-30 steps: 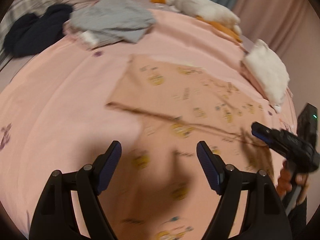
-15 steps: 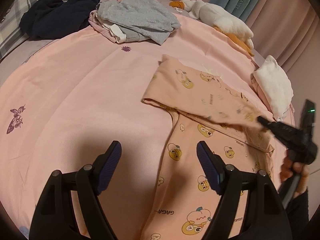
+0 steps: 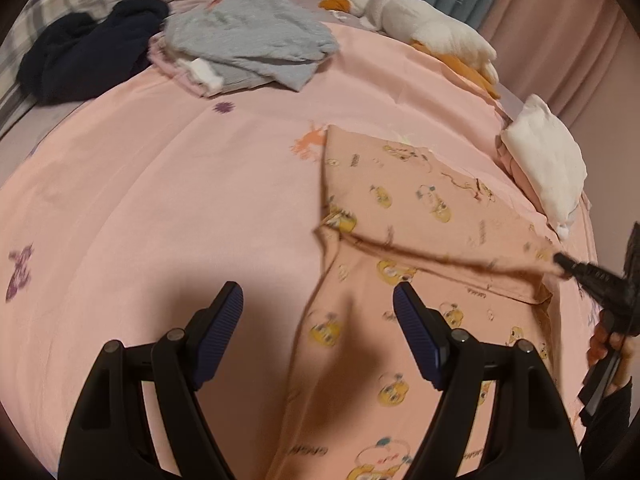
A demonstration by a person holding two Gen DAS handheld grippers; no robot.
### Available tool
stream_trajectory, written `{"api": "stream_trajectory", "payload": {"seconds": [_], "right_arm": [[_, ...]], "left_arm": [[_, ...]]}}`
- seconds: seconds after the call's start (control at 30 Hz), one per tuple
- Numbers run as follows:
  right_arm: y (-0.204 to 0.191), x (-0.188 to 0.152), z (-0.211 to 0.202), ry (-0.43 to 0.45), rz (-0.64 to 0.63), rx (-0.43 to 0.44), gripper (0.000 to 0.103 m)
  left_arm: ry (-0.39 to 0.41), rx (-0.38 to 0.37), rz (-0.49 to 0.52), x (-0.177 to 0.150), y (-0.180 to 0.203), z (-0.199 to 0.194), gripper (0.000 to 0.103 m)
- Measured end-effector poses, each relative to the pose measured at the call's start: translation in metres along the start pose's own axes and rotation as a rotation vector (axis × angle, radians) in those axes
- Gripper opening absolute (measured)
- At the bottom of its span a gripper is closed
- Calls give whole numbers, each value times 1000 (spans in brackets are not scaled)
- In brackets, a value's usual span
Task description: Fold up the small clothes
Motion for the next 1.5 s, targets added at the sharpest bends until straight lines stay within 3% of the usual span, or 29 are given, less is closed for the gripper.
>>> {"api": "stream_trajectory", "payload": {"seconds": [0.1, 0.2, 0.33, 0.43, 0.57, 0.67, 0.83, 0.93, 1.1, 1.17, 1.27, 1.33, 1.4, 1.47, 1.5], "right_arm": [[13, -10, 12, -79, 43, -28, 4], [17, -10, -2, -19, 47, -29, 4], [9, -2, -17, 38, 9, 43, 4], [3, 2, -8, 17, -21, 45, 4], [5, -4, 18, -57, -14, 12, 4], [9, -10, 27, -88, -3, -4, 4], [6, -8, 16, -71, -10, 4, 4], [-5, -14, 0, -37, -50, 70, 4], [-7, -33, 19, -117, -94, 13, 4], [-7, -37, 15, -111, -93, 17, 4], [-6, -42, 1, -114, -68, 53, 5], [-2, -47, -13, -99, -63, 70, 8], [6, -55, -27, -91, -41, 99, 26], [17, -62, -37, -91, -3, 121, 42], [22, -66, -41, -89, 15, 130, 44]], "left_arm": [[-10, -22, 22, 14, 12, 10, 78], [2, -31, 53, 26, 25, 16, 77], [28, -48, 93, 42, 40, 23, 76], [20, -52, 127, 50, 48, 36, 65], [-34, -13, 144, 49, 47, 60, 41], [-89, 20, 140, 42, 39, 80, 37], [-87, 13, 146, 40, 38, 77, 37], [-73, 0, 156, 36, 38, 69, 39], [-84, 23, 195, 24, 35, 71, 39], [-89, 17, 186, 20, 32, 66, 40], [-94, 4, 160, 12, 22, 53, 48], [-80, -2, 130, 4, 11, 38, 59], [-74, -22, 77, -6, -5, 24, 71], [-78, -48, 28, -16, -19, 11, 71], [-85, -60, 8, -21, -25, 7, 71]]}}
Point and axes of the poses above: each gripper's, at about its wrist camera, not at the fingertips, and z roughly the way its jaws point, y to its right, x to its top, the point moved 1 cm from there along z, roughly the way its jaws point
